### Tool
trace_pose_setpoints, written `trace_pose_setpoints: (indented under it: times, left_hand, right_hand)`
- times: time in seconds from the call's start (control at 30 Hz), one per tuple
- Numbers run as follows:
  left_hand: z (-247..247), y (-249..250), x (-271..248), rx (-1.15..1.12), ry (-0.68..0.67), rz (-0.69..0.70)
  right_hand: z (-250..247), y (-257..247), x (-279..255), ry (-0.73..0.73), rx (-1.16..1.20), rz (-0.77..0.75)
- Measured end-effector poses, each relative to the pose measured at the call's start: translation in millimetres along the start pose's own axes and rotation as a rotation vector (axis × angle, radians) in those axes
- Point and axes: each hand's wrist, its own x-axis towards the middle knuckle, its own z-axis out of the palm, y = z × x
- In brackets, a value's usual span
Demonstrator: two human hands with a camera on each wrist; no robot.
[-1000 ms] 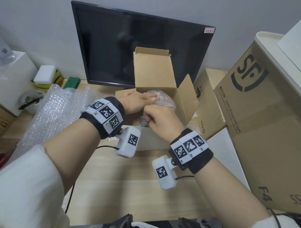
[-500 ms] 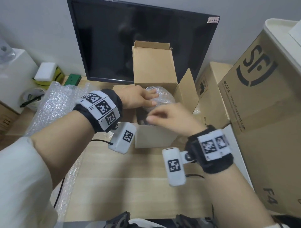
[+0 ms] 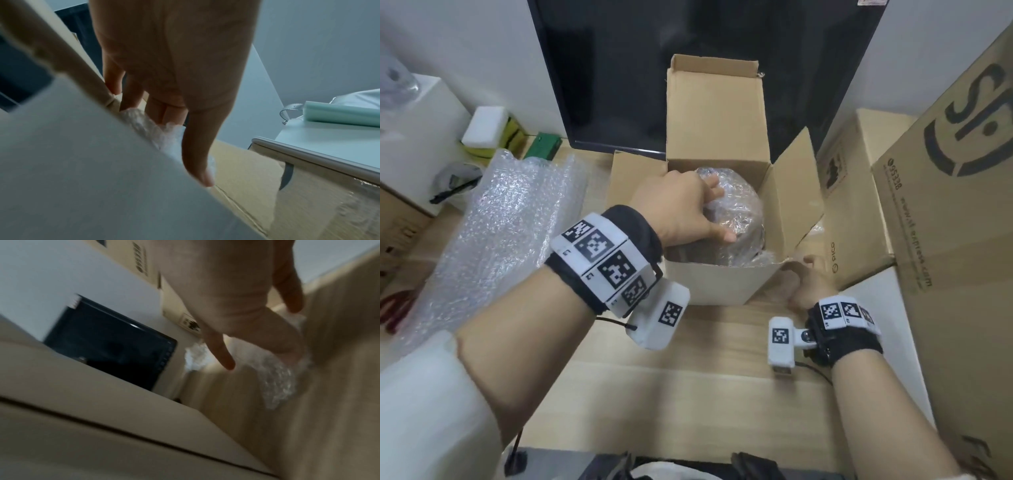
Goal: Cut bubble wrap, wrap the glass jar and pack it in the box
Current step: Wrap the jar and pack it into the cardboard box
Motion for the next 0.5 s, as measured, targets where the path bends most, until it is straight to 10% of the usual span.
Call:
trace_pose_setpoints:
  times: [0.17, 0.3, 0.5]
  left_hand:
    - [9, 0, -3, 0.102, 0.027, 0.034]
    - [21, -3, -12, 0.089, 0.100, 0.070]
    - [22, -7, -12, 0.058, 0.108, 0.106]
  right_hand:
    - [6, 15, 1, 0.126, -0.003, 0.018]
    - [-45, 1, -22, 0.583, 0.280, -0.032]
    - [-154, -92, -103, 1.021, 0.664, -0.483]
